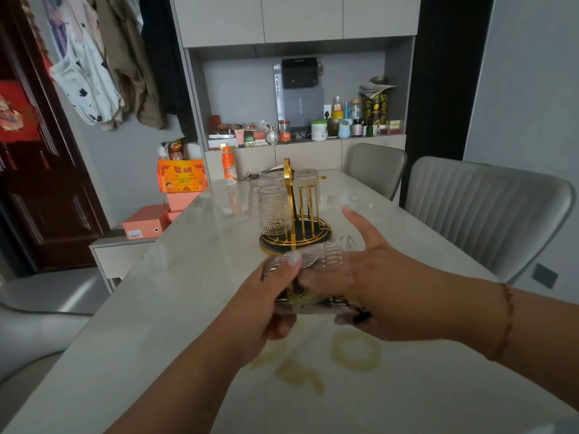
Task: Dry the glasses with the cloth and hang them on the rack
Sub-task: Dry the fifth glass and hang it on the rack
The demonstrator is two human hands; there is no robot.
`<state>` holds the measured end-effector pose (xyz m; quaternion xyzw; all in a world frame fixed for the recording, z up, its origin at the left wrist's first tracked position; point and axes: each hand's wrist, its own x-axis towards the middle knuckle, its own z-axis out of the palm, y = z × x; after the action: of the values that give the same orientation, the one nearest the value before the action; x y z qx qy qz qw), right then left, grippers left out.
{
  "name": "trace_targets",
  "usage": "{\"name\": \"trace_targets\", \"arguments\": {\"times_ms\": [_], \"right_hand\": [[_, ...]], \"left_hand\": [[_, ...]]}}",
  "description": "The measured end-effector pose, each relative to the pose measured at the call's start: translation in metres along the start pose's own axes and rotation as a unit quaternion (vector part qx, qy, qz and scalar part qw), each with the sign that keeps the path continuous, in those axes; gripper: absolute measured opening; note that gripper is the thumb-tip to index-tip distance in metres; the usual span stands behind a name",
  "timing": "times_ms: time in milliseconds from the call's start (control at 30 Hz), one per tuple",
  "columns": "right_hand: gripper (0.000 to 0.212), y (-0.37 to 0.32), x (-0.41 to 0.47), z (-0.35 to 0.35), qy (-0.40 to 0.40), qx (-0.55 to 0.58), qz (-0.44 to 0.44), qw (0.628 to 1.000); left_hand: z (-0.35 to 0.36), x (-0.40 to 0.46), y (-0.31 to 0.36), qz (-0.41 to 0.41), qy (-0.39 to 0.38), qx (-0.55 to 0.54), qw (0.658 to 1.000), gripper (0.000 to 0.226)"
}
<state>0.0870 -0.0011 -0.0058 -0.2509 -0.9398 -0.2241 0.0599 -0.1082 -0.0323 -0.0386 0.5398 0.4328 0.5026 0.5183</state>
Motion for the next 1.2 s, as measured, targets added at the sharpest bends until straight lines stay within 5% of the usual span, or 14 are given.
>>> {"name": "trace_targets", "arguments": {"times_ms": [67,133,200,300,400,500,567,667,767,933,1067,1200], "right_hand": [[0.073,-0.005,-0.001,-0.001,-0.004,0.078,0.011,0.997],[0.076,-0.007,0.001,-0.006,0.001,0.294,0.039,0.955],[0.073,-0.006,0.001,-0.012,-0.031,0.582,0.069,0.81],[0.076,-0.004,0.002,-0.01,-0.064,0.784,0.061,0.614],[0.071,-0.004,0.003,-0.001,-0.057,0.842,0.105,0.527],[0.064,-0.001,0.002,0.008,-0.035,0.823,0.166,0.542],[0.066,0.001,0.002,0.012,-0.04,0.797,0.199,0.569],[0.056,-0.003,0.002,0.01,-0.049,0.758,0.221,0.611],[0.053,-0.005,0.002,0.011,-0.053,0.754,0.225,0.615],[0.046,-0.005,-0.002,0.007,-0.036,0.745,0.223,0.628],[0.05,0.002,-0.009,-0.002,-0.002,0.728,0.215,0.651],[0.058,0.008,-0.017,-0.011,0.007,0.75,0.204,0.629]], "left_hand": [[0.002,0.001,-0.001,0.048,0.028,-0.005,0.998,0.043],[0.002,0.001,-0.003,0.118,0.029,0.028,0.992,0.037],[0.002,-0.002,-0.004,0.175,0.019,0.041,0.984,0.047],[0.0,-0.002,-0.006,0.245,0.004,0.069,0.967,0.072],[-0.005,0.0,-0.01,0.234,0.004,0.109,0.966,0.077],[-0.012,0.0,-0.009,0.184,0.006,0.207,0.961,0.09],[-0.013,-0.003,-0.003,0.17,0.045,0.343,0.923,0.11],[-0.004,-0.009,0.004,0.222,0.054,0.585,0.778,0.127],[0.0,-0.006,-0.005,0.262,0.072,0.684,0.677,0.103],[0.001,-0.002,-0.008,0.283,0.098,0.673,0.676,0.08],[-0.007,-0.001,-0.007,0.285,0.107,0.674,0.673,0.08],[-0.019,-0.001,-0.01,0.261,0.121,0.679,0.675,0.086]]}}
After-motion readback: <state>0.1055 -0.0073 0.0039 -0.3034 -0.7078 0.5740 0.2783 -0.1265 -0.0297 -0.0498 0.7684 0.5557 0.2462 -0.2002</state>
